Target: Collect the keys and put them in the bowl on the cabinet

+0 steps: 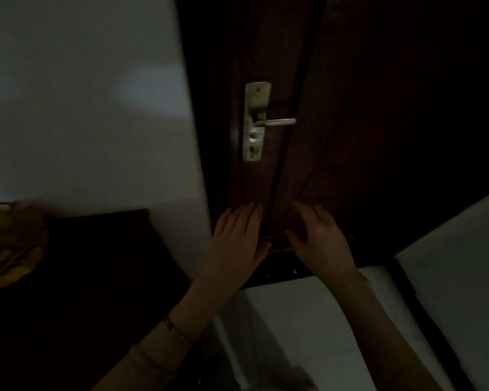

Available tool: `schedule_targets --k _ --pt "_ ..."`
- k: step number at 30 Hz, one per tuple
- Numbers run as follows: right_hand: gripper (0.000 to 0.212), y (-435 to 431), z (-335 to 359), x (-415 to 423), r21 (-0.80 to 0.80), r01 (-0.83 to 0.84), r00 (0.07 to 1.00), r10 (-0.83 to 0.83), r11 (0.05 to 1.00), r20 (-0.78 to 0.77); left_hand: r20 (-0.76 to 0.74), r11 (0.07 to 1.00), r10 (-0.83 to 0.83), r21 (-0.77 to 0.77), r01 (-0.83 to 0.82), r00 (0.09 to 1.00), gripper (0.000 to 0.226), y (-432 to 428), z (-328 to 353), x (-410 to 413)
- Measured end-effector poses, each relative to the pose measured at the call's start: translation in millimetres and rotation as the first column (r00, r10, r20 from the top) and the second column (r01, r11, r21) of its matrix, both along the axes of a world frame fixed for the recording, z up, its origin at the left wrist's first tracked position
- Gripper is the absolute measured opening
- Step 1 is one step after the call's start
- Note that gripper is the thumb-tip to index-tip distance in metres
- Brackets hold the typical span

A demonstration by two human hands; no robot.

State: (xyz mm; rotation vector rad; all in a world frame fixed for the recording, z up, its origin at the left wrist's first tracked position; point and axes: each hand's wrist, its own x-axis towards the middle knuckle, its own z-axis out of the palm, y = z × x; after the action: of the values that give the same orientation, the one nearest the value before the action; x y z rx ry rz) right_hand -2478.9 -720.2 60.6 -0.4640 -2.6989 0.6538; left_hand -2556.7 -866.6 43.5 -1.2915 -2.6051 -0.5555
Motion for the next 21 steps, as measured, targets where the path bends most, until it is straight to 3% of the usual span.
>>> schedule_targets --k 12,21 --pt "0.052 124 -6 187 0.04 0.426 0.903 -0.427 0.904 0.04 0.033 0.914 -0.397 -0.073 0.399 0.917 0.064 178 2 125" --pt "0.057 164 -20 329 0.059 0.704 0.704 -0.707 0.707 0.071 0.087 0.724 -0.677 -0.1 0.682 0.731 0.065 272 -10 244"
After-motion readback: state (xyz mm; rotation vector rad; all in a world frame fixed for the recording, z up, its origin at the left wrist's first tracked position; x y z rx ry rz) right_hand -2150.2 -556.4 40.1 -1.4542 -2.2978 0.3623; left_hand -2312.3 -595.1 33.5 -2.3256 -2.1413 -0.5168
